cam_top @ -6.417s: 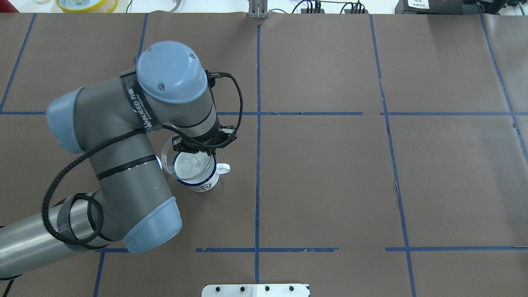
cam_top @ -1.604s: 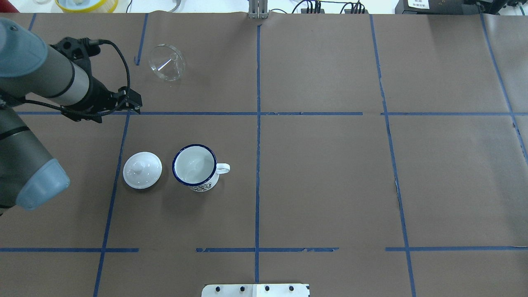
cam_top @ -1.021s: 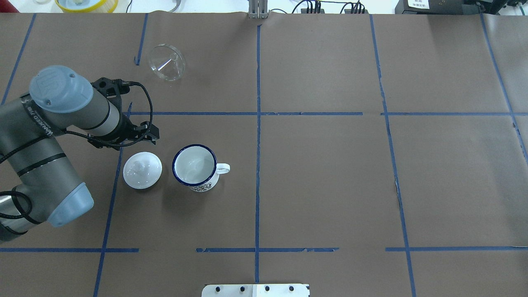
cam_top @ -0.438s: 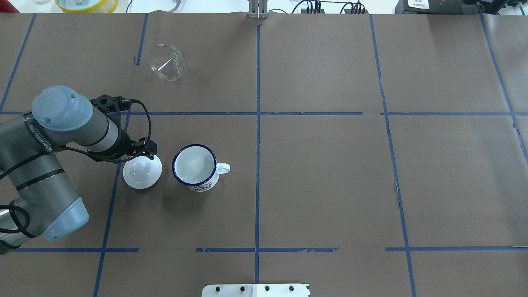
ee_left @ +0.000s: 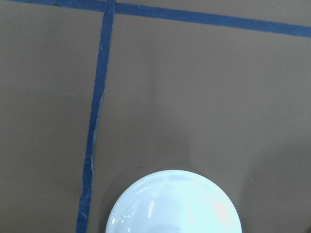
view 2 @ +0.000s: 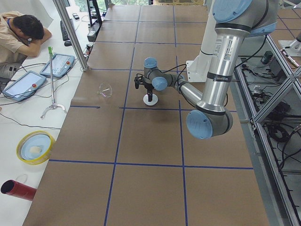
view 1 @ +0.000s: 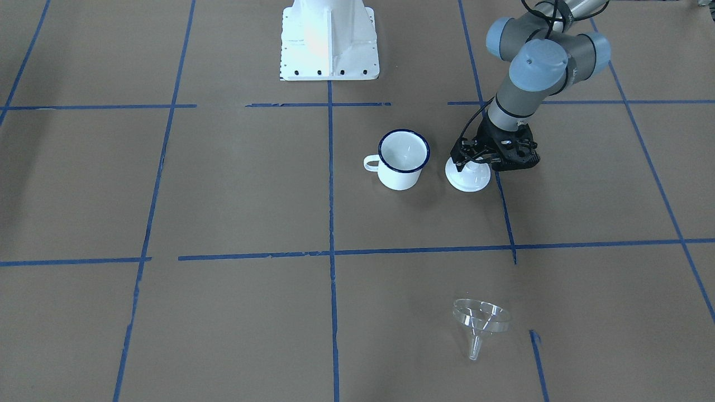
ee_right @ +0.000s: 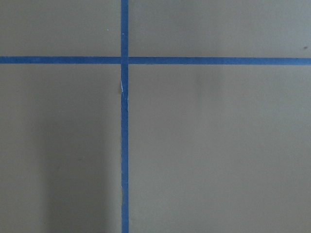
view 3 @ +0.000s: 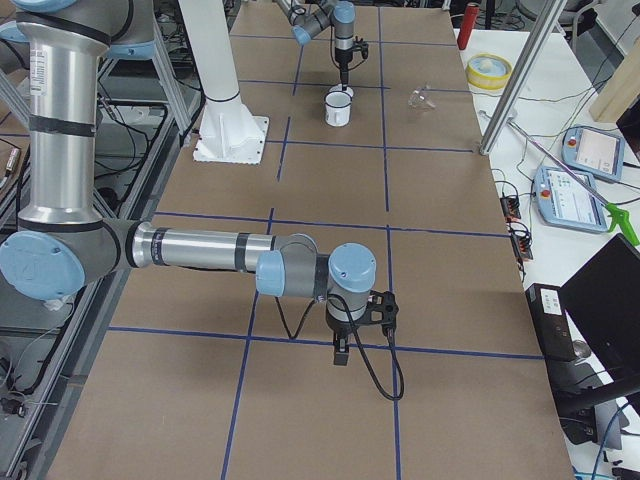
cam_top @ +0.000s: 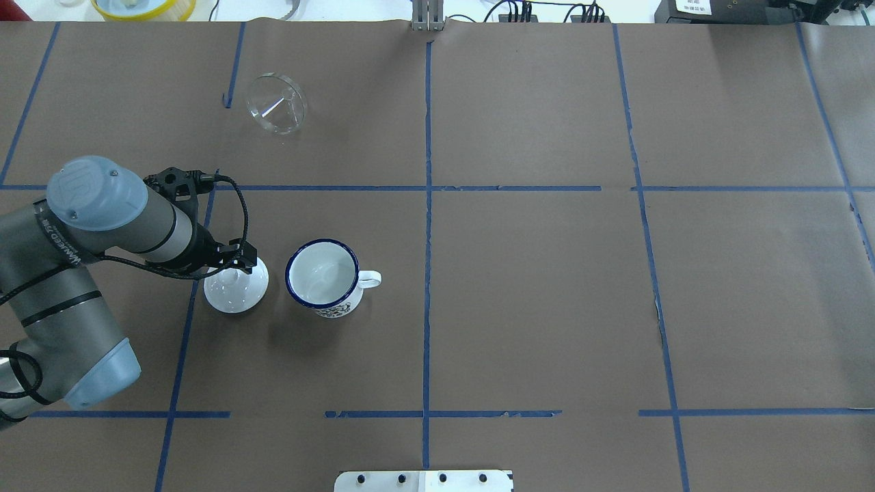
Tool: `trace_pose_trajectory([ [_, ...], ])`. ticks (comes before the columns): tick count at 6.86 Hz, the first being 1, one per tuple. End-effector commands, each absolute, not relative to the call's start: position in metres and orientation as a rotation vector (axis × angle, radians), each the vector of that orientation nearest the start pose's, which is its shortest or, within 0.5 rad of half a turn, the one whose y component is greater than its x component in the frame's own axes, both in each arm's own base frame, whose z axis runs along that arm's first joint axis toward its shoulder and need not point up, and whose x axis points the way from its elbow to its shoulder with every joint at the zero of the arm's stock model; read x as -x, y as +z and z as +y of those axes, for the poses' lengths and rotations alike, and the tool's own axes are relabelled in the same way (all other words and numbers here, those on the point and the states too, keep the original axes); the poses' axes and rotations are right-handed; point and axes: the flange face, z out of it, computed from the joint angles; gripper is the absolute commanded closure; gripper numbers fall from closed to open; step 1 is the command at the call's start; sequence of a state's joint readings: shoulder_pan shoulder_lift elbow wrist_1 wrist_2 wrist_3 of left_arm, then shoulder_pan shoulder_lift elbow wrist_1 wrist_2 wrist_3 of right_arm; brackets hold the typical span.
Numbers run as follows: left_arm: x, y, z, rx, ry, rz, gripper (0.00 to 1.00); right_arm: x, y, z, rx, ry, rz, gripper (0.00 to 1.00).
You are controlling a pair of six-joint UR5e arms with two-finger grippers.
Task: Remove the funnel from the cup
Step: 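Move the left gripper down onto the white lid's knob and grasp it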
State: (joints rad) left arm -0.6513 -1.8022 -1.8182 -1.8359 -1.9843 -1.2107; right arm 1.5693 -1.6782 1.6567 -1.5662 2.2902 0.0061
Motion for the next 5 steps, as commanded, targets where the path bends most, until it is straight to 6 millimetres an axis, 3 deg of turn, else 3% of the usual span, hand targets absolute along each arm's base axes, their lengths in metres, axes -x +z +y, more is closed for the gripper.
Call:
trace_pose_trajectory([
  [1,-0.4128,0.394,-0.4184,0.001,-0.104,0.837,0.13,-0.067,0.6701,-0.4451,0.019,0.01,-0.719,0.0],
  [4,-0.4139,0.3937,-0.4169,0.003,-0.101,0.835,0.32,-0.067,0.6701,-0.4451,0.019,0.01,-0.719,0.0],
  [5,-0.4134,0.3924,-0.4166,0.003,-0.102,0.837,0.46,-0.067,0.6701,-0.4451,0.019,0.01,-0.719,0.0],
])
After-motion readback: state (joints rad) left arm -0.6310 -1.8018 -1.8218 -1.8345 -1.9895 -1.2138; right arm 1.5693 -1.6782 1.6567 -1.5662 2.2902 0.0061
